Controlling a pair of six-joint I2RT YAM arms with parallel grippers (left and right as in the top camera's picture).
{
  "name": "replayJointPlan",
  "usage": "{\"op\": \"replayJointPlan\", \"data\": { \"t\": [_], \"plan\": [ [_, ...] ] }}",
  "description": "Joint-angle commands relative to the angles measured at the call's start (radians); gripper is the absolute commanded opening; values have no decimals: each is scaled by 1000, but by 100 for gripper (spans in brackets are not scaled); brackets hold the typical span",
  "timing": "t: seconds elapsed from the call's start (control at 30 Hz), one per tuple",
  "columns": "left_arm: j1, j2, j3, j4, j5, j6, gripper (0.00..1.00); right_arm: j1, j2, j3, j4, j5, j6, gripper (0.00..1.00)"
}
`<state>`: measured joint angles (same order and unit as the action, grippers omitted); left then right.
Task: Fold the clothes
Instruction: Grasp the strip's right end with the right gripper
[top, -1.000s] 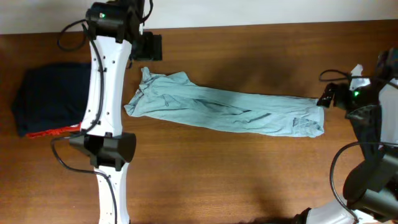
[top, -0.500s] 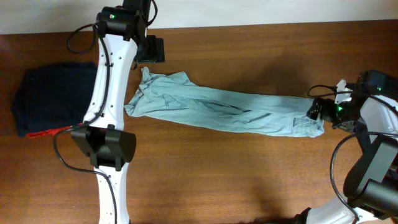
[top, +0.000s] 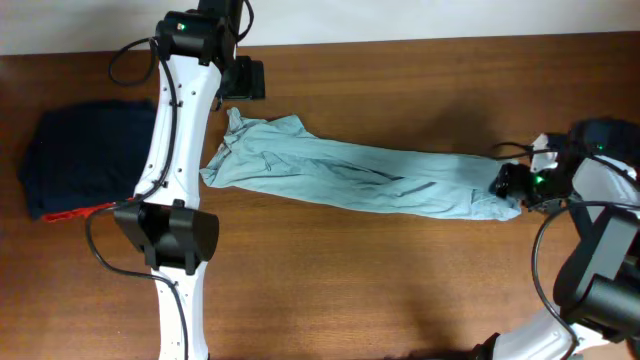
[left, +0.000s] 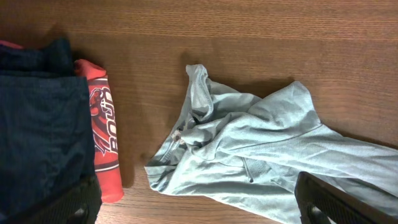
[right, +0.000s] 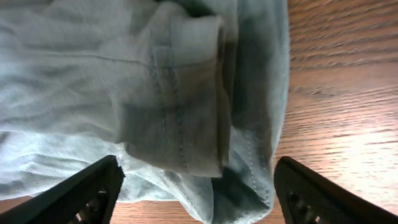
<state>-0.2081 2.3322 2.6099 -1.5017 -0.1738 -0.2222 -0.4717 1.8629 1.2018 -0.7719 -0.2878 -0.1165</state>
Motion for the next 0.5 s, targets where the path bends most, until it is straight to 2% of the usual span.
{"op": "replayJointPlan", "data": {
  "t": [0.0,0.1,0.27,0.47],
  "plan": [
    [2,-2,-8,3,-18,-9,99,0,8,-16,18,-32,-7,79],
    [2,-2,-8,2,-18,-9,99,0,9,-37,45,-48,-7,76],
    [2,-2,-8,2,-18,-9,99,0,9,-71,100,-51,-7,63],
    [2,-2,-8,2,-18,-9,99,0,9,-102,166,-97,-7,54]
  ]
}}
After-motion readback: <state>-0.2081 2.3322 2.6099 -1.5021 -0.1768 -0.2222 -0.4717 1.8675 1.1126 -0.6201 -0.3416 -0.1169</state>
